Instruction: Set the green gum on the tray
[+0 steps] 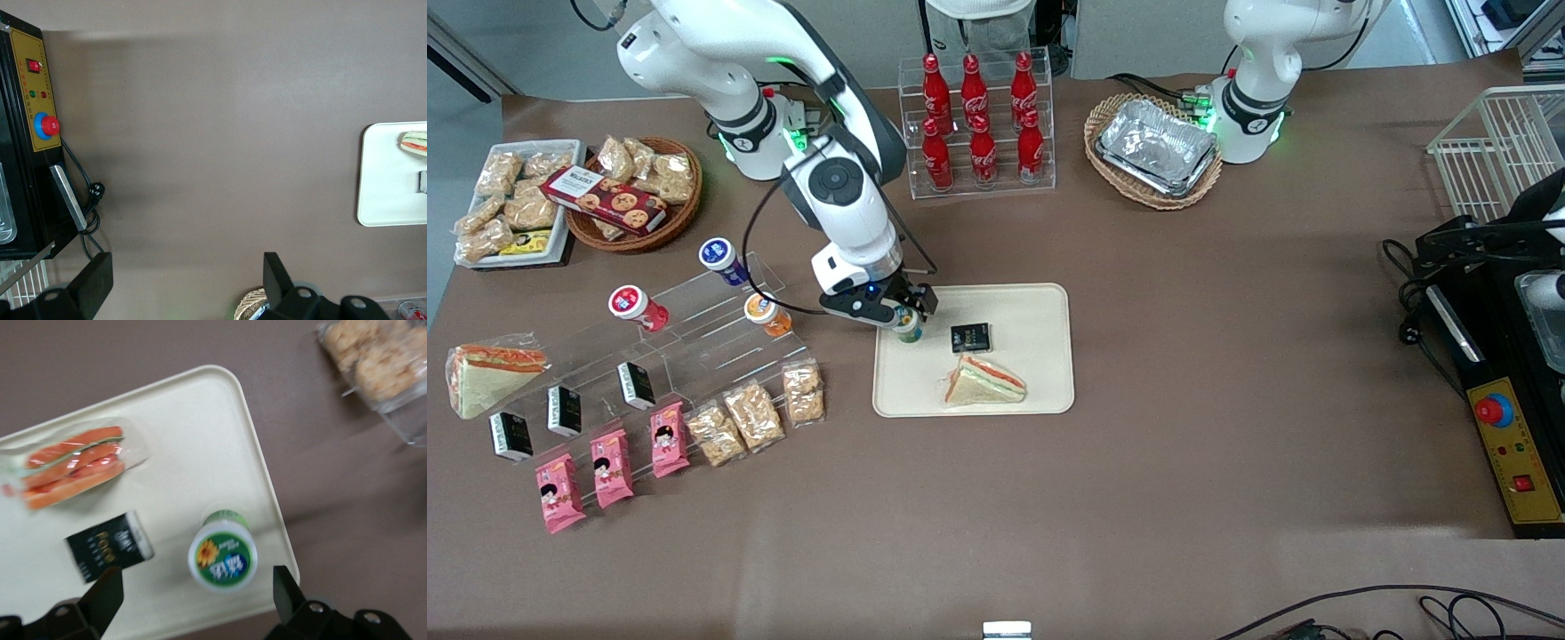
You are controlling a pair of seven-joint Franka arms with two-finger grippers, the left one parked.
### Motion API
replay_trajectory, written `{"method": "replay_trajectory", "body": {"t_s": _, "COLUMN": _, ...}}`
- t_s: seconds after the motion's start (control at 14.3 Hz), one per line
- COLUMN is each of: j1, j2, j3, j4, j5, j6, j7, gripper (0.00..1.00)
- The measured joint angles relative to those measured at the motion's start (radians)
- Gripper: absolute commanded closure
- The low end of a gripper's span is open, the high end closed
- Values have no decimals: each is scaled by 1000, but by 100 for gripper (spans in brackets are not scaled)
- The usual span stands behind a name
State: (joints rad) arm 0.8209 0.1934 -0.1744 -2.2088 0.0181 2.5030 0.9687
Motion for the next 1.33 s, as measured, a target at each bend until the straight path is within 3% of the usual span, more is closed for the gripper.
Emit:
{"method": "replay_trajectory", "body": {"t_s": 0.35, "j1": 2, "j2": -126, "j3": 4, "j4": 221, "j5": 0, "j6": -404, "j7": -10, "gripper": 0}}
{"method": "replay_trajectory", "body": {"t_s": 0.84, "j1": -36, "j2": -145, "j3": -7, "j4": 609, "j5": -1, "j6": -855, "j7": -213, "gripper": 0}}
{"method": "replay_trajectory", "body": {"t_s": 1.05, "j1": -128, "j2": -167, "j3": -8, "j4": 660, "j5": -2, "j6": -901, "j7": -411, "gripper": 0}}
{"method": "replay_trajectory", "body": {"t_s": 1.33, "j1": -367, "j2": -179, "j3": -8, "j4": 663, "j5": -3, "j6": -906, "j7": -788, "gripper": 0}}
